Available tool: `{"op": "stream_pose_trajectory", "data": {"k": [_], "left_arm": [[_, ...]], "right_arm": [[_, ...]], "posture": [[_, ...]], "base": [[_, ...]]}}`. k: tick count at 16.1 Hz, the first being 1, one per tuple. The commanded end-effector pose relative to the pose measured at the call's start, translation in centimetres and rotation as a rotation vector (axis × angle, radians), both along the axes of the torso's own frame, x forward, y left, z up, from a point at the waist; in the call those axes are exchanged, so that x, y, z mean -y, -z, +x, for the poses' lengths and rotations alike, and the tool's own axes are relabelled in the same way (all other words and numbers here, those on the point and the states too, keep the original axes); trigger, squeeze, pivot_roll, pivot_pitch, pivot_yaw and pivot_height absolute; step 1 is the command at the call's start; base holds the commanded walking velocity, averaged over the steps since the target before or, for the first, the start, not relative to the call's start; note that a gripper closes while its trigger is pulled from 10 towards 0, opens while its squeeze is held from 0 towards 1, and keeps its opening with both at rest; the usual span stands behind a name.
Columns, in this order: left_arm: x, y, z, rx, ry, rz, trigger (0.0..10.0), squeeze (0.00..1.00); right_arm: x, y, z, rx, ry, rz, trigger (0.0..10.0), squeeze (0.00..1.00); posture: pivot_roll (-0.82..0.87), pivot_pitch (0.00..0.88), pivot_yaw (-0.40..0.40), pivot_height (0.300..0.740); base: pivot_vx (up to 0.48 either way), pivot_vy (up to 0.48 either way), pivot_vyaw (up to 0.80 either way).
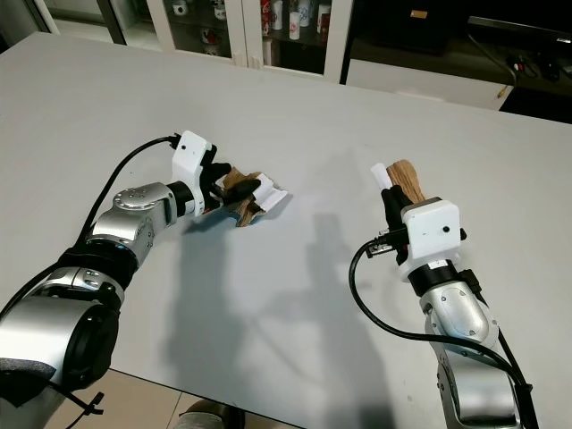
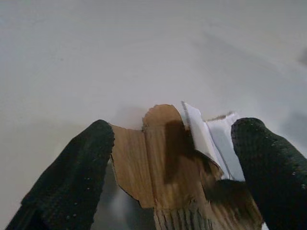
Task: Picking trash to rubbish bin
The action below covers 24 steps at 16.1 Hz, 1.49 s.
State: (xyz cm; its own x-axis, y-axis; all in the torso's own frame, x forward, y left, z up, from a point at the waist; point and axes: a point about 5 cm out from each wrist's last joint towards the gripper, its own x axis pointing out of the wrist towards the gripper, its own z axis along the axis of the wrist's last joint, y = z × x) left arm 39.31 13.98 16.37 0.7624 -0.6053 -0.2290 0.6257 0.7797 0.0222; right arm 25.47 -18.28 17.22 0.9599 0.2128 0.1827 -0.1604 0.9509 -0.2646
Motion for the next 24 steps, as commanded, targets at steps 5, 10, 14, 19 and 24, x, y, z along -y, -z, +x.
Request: {"op": "stream_pose_trajectory", "data": {"k": [5, 10, 14, 19, 24], "left_arm": [[0.2, 0.0, 0.1, 0.032, 0.009, 0.080, 10.0, 0.00], [-0.8, -0.3, 0.4, 0.080, -0.058, 0.126, 10.0, 0.00], [-2.1, -0.9, 0.7, 0.089, -0.110, 0.134, 10.0, 0.00], [-1.0, 0.4, 0.2, 0.033, -0.032, 0.099, 10.0, 0.00], [-0.5, 0.7, 0.0, -0.002, -0.024, 0.016, 10.0, 0.00]], "right_arm": [[0.2, -0.1, -0.4, -0.003, 0.010, -0.011, 10.0, 0.00], [0.3, -0.1, -0.4, -0.003, 0.013, -0.015, 10.0, 0.00], [0.3, -0.1, -0.4, -0.004, 0.010, -0.015, 10.0, 0.00], [0.1, 0.0, -0.3, -0.007, 0.008, -0.013, 10.0, 0.00], [0.2, 0.0, -0.4, -0.007, 0.012, -0.013, 10.0, 0.00]], "posture": [[0.15, 0.145, -0.001, 0.740], [0.14, 0.140, -0.002, 0.740], [0.15, 0.142, -0.003, 0.740], [0.15, 0.142, -0.003, 0.740], [0.14, 0.146, -0.001, 0.740]], "base": [[0.000, 0.000, 0.00], [0.000, 0.000, 0.00], [0.000, 0.000, 0.00], [0.000, 0.000, 0.00], [0.000, 0.000, 0.00]]}}
